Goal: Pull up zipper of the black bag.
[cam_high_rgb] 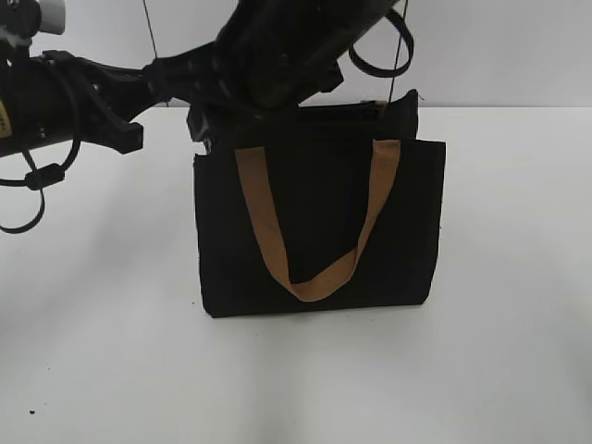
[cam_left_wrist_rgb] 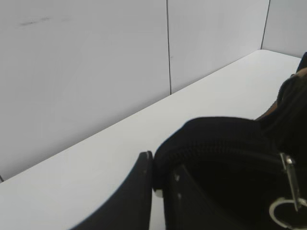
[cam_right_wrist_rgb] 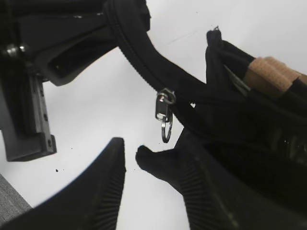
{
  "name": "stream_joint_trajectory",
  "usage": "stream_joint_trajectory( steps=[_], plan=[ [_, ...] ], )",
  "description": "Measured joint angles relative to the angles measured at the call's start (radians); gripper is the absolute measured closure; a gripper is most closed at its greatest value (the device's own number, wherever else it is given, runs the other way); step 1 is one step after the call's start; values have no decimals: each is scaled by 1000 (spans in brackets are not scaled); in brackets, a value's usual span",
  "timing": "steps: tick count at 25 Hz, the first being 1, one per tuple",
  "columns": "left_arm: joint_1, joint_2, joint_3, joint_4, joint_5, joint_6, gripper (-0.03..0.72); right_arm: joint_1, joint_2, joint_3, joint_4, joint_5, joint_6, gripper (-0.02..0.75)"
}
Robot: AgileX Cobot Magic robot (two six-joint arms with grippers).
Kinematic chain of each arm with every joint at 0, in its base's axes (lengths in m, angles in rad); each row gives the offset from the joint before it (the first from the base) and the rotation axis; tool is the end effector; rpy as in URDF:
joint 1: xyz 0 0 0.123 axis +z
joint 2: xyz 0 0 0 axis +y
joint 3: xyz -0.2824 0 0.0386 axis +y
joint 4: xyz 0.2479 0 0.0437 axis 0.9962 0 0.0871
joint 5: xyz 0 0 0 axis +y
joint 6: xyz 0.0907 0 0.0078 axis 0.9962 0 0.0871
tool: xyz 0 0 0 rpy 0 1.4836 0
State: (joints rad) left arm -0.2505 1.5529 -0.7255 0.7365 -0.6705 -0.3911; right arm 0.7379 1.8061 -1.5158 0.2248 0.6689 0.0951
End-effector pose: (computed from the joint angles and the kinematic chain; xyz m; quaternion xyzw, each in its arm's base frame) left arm 0.2952 -0.1147 0.2359 0.3100 0.7058 -0.1733 0.6129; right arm 0.2965 0.2866 0.2911 -0.2391 0.9044 0.2249 0.2725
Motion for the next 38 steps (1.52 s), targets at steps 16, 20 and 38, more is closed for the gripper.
stream_joint_trajectory(
  steps=[16, 20, 38],
  plan=[
    [0, 0, 0, 0, 0, 0, 653, 0, 106, -3, -6, -101, 175, 496],
    [0, 0, 0, 0, -6, -6, 653, 0, 109, -3, -55, -109, 286, 496],
    [0, 0, 0, 0, -25, -34, 653, 0, 71, -3, -82, -110, 351, 744]
  ],
)
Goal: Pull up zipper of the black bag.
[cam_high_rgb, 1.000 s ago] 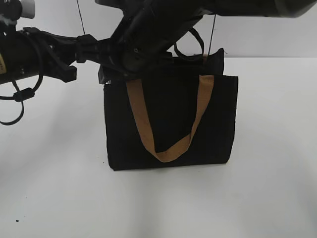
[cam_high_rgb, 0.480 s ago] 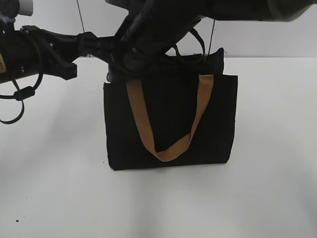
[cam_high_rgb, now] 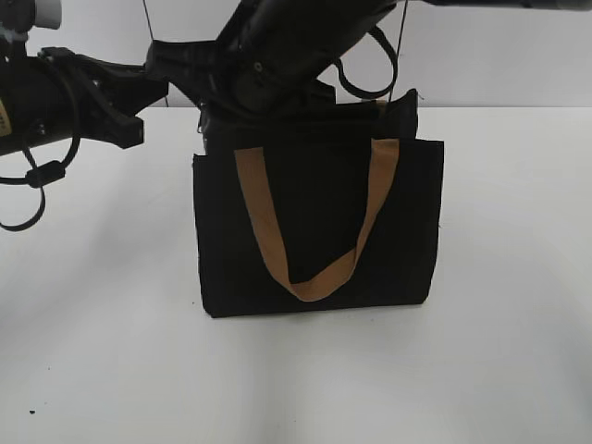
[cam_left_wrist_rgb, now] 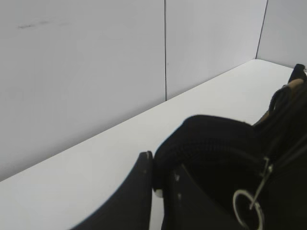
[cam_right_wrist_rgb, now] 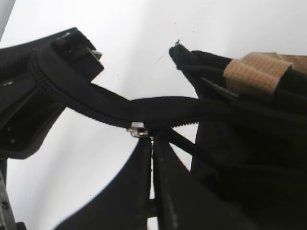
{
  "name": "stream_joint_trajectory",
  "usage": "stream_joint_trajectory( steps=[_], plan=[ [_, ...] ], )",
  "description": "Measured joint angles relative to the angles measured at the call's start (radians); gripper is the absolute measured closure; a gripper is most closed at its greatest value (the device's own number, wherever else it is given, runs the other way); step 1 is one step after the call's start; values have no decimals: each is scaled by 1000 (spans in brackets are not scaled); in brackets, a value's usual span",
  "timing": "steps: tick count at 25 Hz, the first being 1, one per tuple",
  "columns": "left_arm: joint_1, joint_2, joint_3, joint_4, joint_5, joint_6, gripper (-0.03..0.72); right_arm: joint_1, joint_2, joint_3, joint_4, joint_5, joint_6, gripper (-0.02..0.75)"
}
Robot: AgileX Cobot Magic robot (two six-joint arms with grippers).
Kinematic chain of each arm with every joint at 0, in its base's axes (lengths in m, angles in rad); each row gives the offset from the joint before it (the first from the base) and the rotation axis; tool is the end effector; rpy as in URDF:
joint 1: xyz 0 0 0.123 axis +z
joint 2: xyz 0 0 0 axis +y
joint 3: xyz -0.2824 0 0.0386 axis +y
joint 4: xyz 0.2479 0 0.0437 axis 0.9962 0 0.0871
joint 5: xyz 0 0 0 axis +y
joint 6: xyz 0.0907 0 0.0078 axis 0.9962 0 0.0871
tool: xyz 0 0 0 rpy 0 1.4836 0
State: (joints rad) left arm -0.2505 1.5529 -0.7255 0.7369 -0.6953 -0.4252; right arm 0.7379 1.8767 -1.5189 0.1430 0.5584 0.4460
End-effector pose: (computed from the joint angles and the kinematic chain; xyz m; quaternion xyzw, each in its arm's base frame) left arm 0.2947 -0.1158 0.2378 0.2992 0.7031 -0.1907 0.6163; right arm 0.3142 0.2950 0.2681 -0.0929 0.9260 0.2492 0.2681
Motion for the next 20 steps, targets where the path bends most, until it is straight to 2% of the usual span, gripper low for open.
stream_joint_trajectory(
  steps=[2, 5, 7, 10, 20],
  plan=[
    [0, 0, 0, 0, 0, 0, 653, 0, -4, 0, 7, 13, -1, 689],
    [0, 0, 0, 0, 0, -1, 653, 0, -3, 0, 31, 32, -1, 540],
    [0, 0, 0, 0, -1, -2, 653, 0, -3, 0, 51, 35, -1, 473],
    [0, 0, 0, 0, -9, -9, 653, 0, -3, 0, 66, 35, -1, 444],
    [0, -25, 0, 11, -42, -39, 653, 0, 36, 0, 44, 7, -2, 435]
  ],
)
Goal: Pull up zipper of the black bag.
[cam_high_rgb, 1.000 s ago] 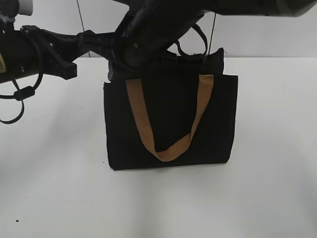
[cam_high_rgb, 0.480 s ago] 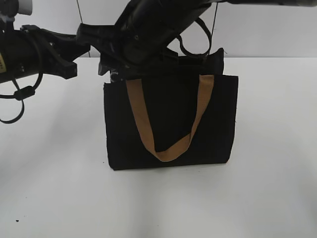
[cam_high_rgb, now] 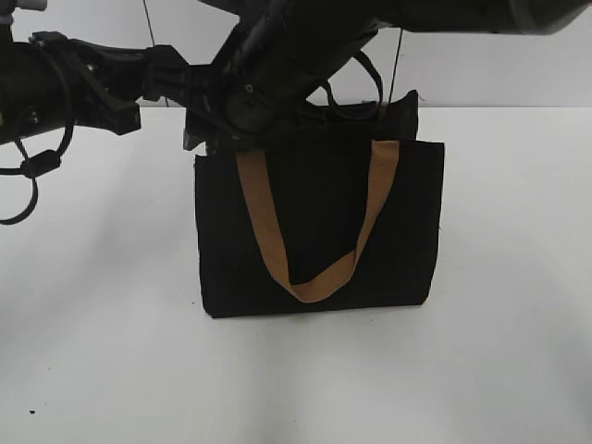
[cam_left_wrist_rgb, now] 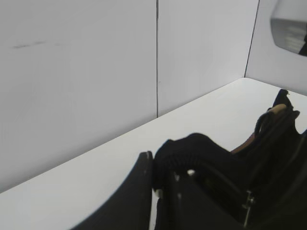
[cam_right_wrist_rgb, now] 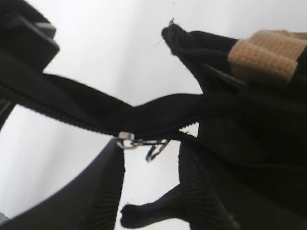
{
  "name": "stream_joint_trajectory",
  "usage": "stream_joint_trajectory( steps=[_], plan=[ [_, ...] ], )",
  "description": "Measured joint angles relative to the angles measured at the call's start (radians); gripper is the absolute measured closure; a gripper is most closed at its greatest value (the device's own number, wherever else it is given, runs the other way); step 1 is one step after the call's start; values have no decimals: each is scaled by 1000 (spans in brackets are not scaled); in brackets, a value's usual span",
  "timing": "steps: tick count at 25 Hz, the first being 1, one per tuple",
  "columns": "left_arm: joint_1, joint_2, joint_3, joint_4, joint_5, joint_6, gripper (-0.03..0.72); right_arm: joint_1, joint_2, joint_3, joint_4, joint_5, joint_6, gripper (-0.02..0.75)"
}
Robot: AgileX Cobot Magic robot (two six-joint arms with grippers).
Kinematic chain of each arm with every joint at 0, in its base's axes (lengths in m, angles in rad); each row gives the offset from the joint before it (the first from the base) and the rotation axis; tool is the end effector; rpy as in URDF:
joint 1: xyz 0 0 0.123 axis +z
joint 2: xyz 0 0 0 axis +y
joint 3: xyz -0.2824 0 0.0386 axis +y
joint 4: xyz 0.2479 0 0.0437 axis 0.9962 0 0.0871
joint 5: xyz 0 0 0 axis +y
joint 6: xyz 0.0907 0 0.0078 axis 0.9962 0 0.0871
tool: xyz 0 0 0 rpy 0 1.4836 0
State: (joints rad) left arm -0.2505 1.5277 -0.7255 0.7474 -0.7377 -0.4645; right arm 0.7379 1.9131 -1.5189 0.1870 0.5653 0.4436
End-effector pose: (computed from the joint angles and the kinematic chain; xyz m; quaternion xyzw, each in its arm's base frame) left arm 0.2905 -0.1172 0.2486 0.2928 0.6860 -0.2128 0.6312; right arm 0.3161 0.2997 0.2522 -0.0808 0.9338 0.2512 0.2418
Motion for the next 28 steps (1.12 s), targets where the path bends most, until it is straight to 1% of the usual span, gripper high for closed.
stream_joint_trajectory(
  steps=[2, 4, 9, 11, 12, 16, 22, 28],
  plan=[
    [0, -2, 0, 11, -2, -15, 653, 0, 6, 0, -1, -12, 1, 435],
    [0, -3, -1, 28, -10, -26, 653, 0, 13, 0, -2, -25, 20, 466],
    [0, -4, -1, 41, -14, -56, 653, 0, 20, 0, -25, -31, 127, 626],
    [0, -4, -1, 42, -14, -58, 653, 0, 21, 0, -44, -30, 143, 717],
    [0, -4, -1, 42, -14, -58, 653, 0, 21, 0, -50, -30, 145, 734],
    [0, -4, -1, 42, -14, -59, 653, 0, 21, 0, -39, -25, 142, 741],
    [0, -4, -1, 44, 23, -59, 653, 0, -34, 0, 77, 24, -5, 742],
    [-1, -5, -1, 49, 62, -59, 653, -1, -99, 0, 110, 165, -110, 742]
  ],
)
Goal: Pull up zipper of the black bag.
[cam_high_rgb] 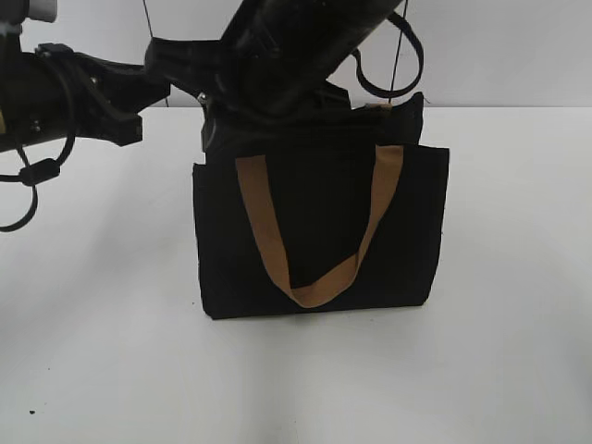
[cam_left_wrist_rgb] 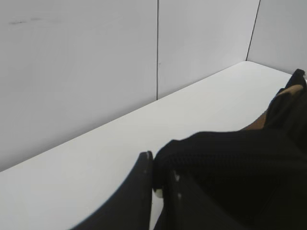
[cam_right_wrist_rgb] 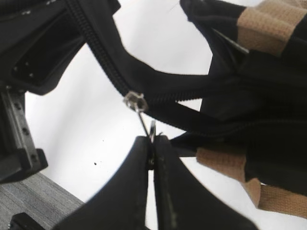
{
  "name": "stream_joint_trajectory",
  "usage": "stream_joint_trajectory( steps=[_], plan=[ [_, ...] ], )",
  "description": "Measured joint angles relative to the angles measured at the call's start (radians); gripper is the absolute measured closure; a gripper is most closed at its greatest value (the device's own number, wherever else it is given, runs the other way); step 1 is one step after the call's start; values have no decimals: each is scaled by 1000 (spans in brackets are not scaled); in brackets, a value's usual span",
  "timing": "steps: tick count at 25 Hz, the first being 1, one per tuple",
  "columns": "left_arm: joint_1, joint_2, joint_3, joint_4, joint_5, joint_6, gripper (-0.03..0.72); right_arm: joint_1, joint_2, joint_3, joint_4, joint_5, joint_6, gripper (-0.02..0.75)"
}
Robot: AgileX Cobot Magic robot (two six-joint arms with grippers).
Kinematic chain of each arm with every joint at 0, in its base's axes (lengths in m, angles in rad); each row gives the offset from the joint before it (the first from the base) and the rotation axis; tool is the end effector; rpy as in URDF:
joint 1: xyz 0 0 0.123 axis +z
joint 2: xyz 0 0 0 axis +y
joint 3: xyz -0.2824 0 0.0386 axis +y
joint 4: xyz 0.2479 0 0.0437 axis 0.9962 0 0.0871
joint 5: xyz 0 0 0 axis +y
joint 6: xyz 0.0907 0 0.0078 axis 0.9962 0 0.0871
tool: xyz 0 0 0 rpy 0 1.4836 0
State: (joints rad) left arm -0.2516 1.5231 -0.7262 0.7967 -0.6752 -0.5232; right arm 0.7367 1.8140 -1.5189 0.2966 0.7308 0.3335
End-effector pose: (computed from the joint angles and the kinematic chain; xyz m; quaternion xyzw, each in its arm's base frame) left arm 0.2896 -0.1164 0.2439 0.2929 0.7091 -0.2086 0.6065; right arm 0.2914 0.2884 0.2866 -0.1158 0.9358 0.2668 0.1992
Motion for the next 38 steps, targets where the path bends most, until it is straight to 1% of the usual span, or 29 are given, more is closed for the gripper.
stream_joint_trajectory(
  steps=[5, 8, 11, 16, 20, 23, 27, 34, 38],
  plan=[
    [-5, 0, 0, 12, 31, 0, 653, -2, -27, 0, 18, 61, -64, 743],
    [-7, -1, 0, 15, 54, 0, 653, -11, -32, 0, 19, 73, -89, 743],
    [-7, -8, 0, 15, 79, 0, 653, -39, -32, 0, 23, 79, -106, 743],
    [-7, -49, 0, 14, 110, 0, 653, -115, -32, 0, 49, 91, -153, 743],
    [-7, -73, 0, 14, 136, 0, 653, -133, -20, 0, 114, 97, -246, 743],
    [-7, -82, 0, 14, 181, 0, 653, -140, -9, 0, 121, 108, -276, 743],
    [-7, -92, 0, 14, 217, 0, 653, -186, -8, 0, 128, 122, -282, 743],
    [-7, -92, 0, 9, 244, 0, 653, -281, -8, 0, 134, 226, -324, 744],
    [-7, -92, 0, 6, 271, 0, 653, -320, -8, 0, 129, 273, -349, 744]
  ],
)
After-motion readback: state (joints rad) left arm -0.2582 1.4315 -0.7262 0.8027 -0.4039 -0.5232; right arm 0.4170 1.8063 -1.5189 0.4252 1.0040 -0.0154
